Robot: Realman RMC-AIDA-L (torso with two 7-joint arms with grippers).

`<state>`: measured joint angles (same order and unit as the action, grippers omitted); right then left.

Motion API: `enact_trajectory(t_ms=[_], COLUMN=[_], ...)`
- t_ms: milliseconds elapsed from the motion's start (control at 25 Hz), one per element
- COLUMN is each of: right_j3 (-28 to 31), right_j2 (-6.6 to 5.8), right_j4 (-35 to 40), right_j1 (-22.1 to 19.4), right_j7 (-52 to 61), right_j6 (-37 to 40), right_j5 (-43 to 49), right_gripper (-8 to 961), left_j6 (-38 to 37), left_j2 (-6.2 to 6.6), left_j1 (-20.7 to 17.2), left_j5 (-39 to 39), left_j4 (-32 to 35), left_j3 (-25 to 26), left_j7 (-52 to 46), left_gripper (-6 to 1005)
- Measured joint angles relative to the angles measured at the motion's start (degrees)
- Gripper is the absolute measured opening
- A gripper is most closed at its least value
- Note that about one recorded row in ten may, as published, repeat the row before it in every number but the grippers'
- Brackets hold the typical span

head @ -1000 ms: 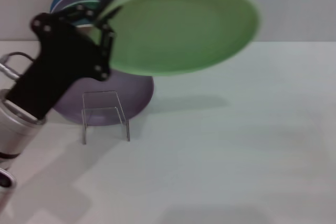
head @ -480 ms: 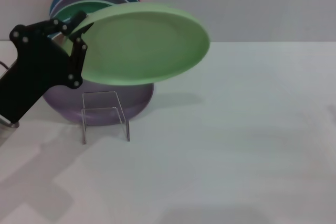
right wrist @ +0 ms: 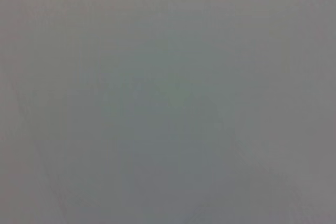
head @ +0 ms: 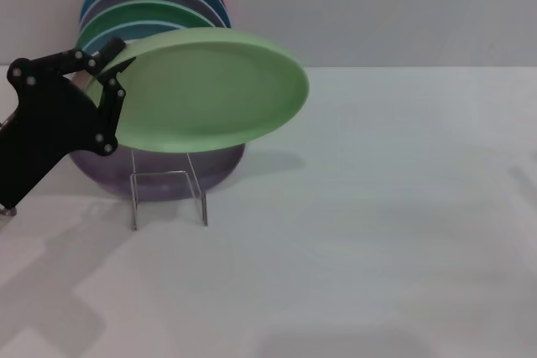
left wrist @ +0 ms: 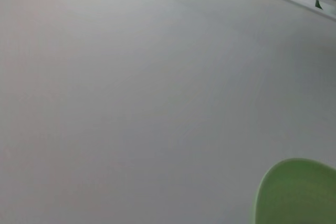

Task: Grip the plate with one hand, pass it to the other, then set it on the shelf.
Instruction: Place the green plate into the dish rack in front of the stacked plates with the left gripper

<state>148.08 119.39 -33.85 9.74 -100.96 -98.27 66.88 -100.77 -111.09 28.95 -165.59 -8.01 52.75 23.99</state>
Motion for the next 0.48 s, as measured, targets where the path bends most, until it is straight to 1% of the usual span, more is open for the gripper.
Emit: enact_trajectory(t_ms=[480], right_j3=[-0.08], right_j2=[-0.04], right_j4=[0.11], right_j1=[0.19], right_j7=[-0.18], right_j6=[-0.46], right_j5=[0.23], right_gripper=[734], left_j6=[0.44], left_j2=[-0.59], left_j1=[0.34], left_j5=[0.01], left_j4=[3.33], left_j3=[-0.02], left_j7=[-0.26], left_gripper=[84])
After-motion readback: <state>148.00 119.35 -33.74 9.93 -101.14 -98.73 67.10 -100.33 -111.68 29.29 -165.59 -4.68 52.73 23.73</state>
